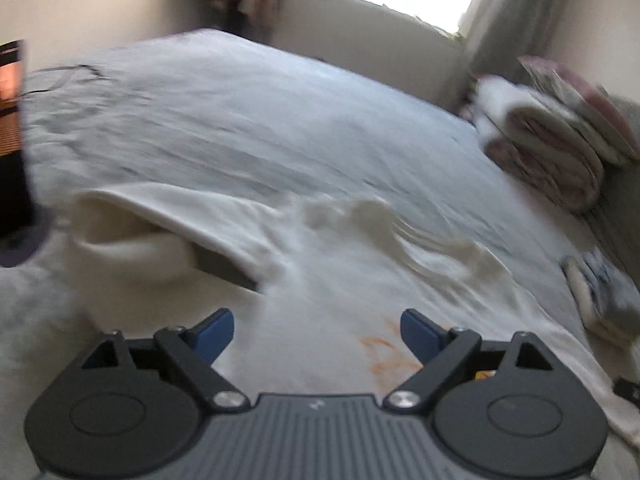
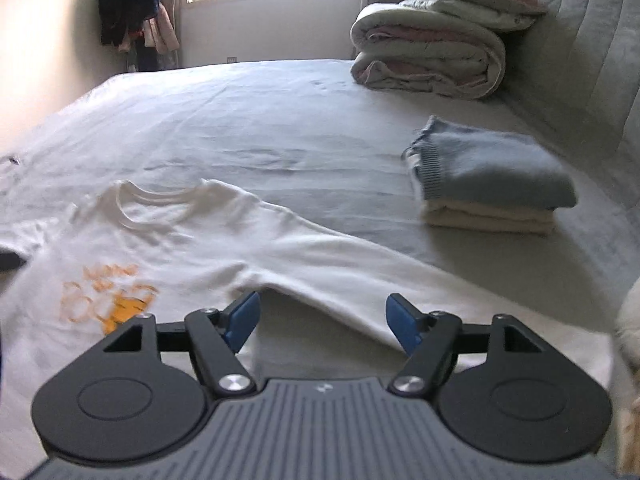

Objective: Fold clothes

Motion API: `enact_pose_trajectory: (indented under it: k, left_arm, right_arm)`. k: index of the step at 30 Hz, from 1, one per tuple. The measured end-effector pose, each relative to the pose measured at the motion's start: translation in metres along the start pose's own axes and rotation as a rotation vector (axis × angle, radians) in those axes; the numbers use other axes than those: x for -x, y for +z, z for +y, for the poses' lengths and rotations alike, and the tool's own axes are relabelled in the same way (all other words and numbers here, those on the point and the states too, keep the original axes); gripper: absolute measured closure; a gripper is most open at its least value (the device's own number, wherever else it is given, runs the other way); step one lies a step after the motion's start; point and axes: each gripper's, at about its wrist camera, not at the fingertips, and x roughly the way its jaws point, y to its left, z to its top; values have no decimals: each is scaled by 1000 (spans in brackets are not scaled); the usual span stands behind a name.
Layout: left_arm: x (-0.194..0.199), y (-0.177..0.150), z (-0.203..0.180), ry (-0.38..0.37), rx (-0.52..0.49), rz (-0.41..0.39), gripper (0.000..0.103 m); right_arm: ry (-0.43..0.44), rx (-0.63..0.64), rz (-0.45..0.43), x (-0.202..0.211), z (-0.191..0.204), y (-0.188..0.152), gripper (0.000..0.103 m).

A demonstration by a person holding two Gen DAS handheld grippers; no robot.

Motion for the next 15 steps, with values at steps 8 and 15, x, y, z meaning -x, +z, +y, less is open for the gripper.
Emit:
enact_pose_trajectory:
  k: [8,15]
  left_arm:
    - [4,6,51,300,157,-143,12]
    - [-14,20,91,247,324,-54,14]
  right_arm:
    - [216,-144,-20,-10,66,39,24]
    - [359,-102,46,-43,150,54,24]
